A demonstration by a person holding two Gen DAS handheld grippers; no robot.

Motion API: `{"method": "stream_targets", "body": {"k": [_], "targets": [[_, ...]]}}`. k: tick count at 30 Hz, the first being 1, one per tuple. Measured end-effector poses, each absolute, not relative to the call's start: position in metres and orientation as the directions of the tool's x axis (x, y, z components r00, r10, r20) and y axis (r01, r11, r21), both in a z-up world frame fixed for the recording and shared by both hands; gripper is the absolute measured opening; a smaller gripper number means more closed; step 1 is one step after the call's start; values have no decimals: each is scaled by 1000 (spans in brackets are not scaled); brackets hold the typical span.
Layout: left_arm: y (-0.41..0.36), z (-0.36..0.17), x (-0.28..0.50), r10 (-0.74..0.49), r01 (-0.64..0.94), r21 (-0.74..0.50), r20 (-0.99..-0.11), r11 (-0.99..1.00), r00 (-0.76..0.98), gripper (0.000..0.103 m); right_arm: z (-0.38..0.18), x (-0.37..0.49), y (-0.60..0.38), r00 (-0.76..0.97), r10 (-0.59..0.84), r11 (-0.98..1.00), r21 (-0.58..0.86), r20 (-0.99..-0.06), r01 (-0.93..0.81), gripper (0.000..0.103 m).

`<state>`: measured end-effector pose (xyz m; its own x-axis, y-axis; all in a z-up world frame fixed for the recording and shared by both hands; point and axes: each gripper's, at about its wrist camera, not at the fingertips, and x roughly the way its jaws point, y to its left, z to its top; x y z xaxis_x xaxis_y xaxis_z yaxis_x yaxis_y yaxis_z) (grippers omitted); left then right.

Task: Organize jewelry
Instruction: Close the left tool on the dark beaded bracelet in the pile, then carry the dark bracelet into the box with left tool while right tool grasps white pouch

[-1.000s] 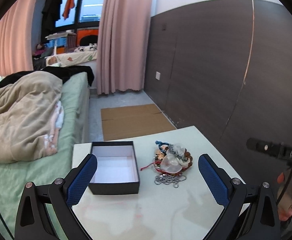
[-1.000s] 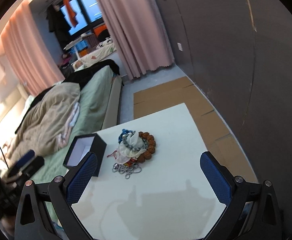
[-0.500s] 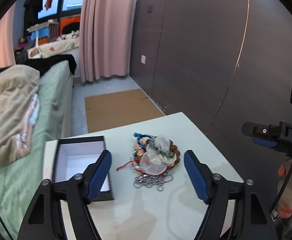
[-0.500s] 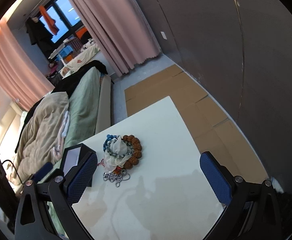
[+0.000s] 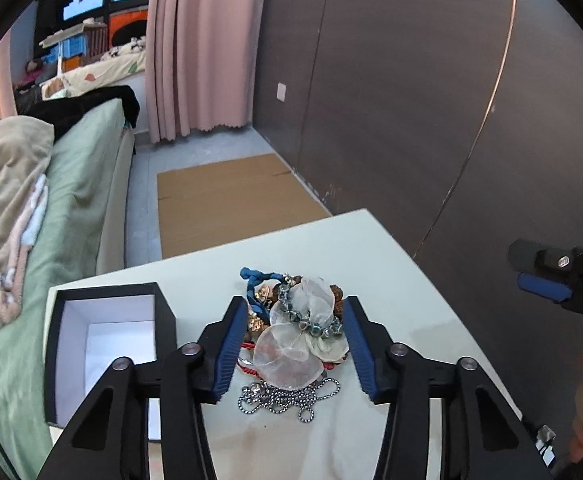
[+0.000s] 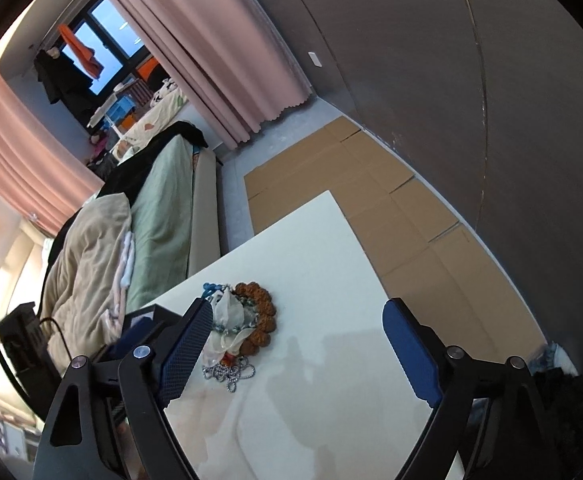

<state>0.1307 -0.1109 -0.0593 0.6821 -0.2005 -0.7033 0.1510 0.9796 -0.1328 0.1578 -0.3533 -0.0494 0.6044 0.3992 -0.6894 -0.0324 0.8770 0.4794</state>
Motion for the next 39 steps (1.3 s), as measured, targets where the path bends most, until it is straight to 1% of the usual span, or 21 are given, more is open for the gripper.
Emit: {"method": "stream_targets", "body": {"k": [4,12,16,17,18,20,21,24,32,39], "targets": [[-116,-69,141,-195,151,-126,-723,981,662,45,-51,164,-356,600,411,867,497,-686,-26,88],[-121,-86,159,-155,123,-99,-761,987,630,34,-54,173,-356,590,417,865,501,-692,-25,88],[-122,-91,163,-155,121,-102,-769,987,620,32,-54,174,-355,589,420,865,501,-690,-29,88],[-123,-92,164,-153,121,-99,-773,988,616,30,-55,174,-353,588,421,865,500,-691,-31,88],[-124,-95,164,-154,124,-98,-781,987,606,23,-55,174,-352,587,422,866,499,-691,-35,88],[-124,-98,163,-144,118,-92,-790,989,595,21,-56,172,-349,583,422,869,493,-694,-43,88],[-124,-97,161,-143,117,-91,-788,989,599,13,-57,172,-348,582,421,871,489,-696,-45,88],[-121,-91,156,-173,128,-119,-773,985,610,10,-58,172,-347,576,418,874,484,-703,-44,88],[-103,-66,139,-238,149,-185,-726,971,646,10,-60,169,-338,564,421,877,478,-710,-52,88],[-83,-49,121,-261,144,-224,-688,964,677,10,-65,165,-316,530,478,854,513,-700,-93,88]]}}
